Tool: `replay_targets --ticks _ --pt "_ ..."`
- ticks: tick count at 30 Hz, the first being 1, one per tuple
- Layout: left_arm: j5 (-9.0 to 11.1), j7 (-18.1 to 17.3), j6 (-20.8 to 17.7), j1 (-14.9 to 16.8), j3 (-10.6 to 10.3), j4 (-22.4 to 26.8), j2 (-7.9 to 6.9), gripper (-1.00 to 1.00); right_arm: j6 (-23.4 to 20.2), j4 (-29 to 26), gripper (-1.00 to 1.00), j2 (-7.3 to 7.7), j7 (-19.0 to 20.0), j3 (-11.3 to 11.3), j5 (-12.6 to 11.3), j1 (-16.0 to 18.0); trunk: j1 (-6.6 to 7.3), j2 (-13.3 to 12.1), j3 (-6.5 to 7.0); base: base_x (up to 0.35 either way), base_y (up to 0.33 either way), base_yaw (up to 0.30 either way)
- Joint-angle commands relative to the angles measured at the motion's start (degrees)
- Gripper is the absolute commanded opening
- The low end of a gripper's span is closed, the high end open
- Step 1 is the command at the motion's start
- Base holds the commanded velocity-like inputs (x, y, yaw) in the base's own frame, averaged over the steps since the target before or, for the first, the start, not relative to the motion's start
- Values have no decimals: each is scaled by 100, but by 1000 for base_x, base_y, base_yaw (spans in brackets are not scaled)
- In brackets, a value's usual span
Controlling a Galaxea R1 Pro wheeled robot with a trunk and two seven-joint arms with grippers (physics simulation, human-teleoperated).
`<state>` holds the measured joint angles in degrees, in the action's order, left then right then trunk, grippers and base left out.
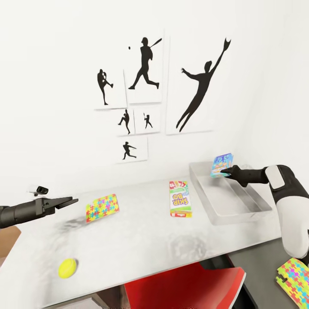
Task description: Put all the toys in the child's room - the three board games (two on the bed and one on the table), the two jigsaw puzzles on the table, and the tennis ball on the table - inside the toy box on the table in the child's room.
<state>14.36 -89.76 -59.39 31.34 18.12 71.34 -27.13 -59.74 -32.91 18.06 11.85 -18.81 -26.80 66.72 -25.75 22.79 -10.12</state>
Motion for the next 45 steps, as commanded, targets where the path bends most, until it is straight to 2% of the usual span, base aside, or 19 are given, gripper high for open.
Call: replay_targets --ticks 1,14,24,33,45 --pt "-4 -24 -61 6 -1 3 -2 100 -26 1 -100 3 53 3 48 9 -3 13 -22 0 0 0" --pt "-4 -24 -61 7 -1 104 12 100 -26 4 -100 7 87 631 48 213 -3 13 -144 0 0 0" --pt "-4 -24 -61 8 -1 248 15 100 -26 4 -100 -44 90 725 47 520 -3 13 -237 0 0 0" --pt "4 -24 -61 7 -1 445 15 100 -26 11 -100 -29 90 1161 51 648 -3 13 -321 0 0 0" --pt "-1 -24 -61 12 -1 459 23 100 -26 13 -100 -13 90 1321 50 666 -3 13 -434 0 0 0"
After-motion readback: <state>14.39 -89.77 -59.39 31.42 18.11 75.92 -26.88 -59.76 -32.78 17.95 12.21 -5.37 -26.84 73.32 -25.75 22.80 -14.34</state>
